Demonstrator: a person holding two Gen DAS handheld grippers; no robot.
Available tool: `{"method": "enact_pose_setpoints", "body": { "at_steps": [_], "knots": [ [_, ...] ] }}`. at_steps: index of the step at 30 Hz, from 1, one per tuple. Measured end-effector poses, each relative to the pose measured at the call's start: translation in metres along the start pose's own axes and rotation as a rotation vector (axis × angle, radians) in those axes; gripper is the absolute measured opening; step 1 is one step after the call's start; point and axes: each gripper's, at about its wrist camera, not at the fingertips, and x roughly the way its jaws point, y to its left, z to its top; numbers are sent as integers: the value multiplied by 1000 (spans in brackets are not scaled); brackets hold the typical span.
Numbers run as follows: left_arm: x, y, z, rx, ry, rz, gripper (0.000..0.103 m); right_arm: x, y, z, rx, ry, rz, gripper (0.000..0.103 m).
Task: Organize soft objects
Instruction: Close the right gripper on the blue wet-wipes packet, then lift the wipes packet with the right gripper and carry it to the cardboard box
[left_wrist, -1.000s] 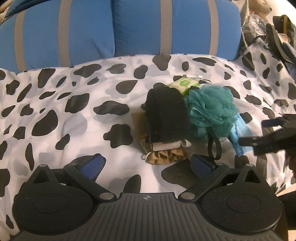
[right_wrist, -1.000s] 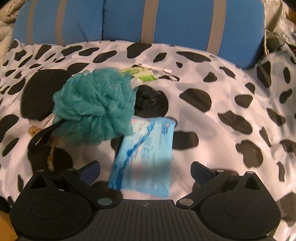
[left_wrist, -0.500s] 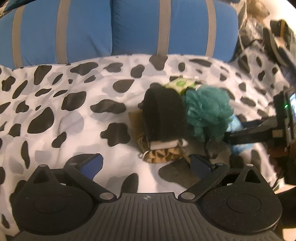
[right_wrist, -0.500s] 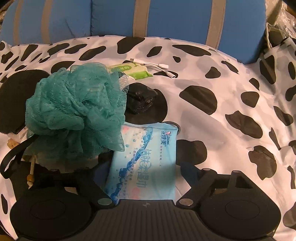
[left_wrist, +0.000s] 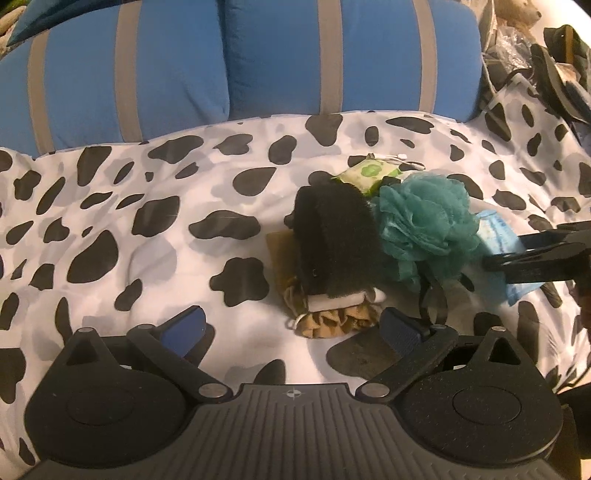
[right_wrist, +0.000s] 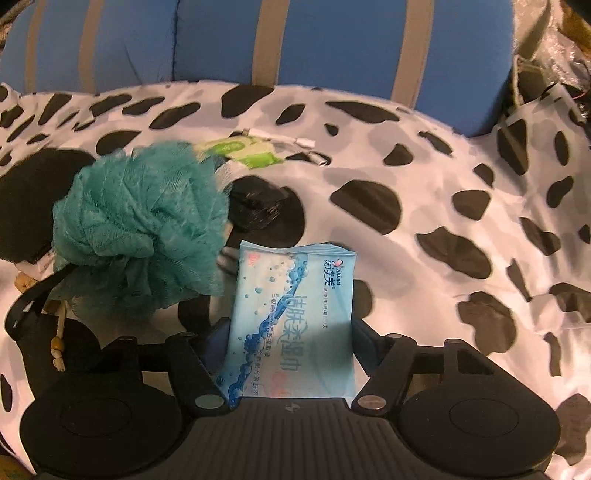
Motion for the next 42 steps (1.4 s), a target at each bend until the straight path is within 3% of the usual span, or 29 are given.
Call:
{"method": "enact_pose_setpoints", "body": {
  "at_steps": [7,14,17,28,31,32,42],
  "knots": [
    [6,-10,8,-12,-25,2,103,-31,-20,0,9,-47,-28,70],
    [17,-20,22,-37,-48,12,102,-63,-45,-11,87,-60,3,71],
    [24,-22,30,-59,-43,1,89,-77,-52,-17,105,-63,16,71],
    [51,-23,44,-92,-26,36,83,-104,-56,-35,135,-77,48,71],
    [56,-22,47,-89,-21,37,57,-105,-54,-36,135,-76,62,71],
    [58,-22,47,-82,-10,40,41,-105,-52,-36,130,-77,67,71],
    [43,-5,42,-125,-57,-1,40,-104,-48,-36,112,-84,77,71]
  ]
}}
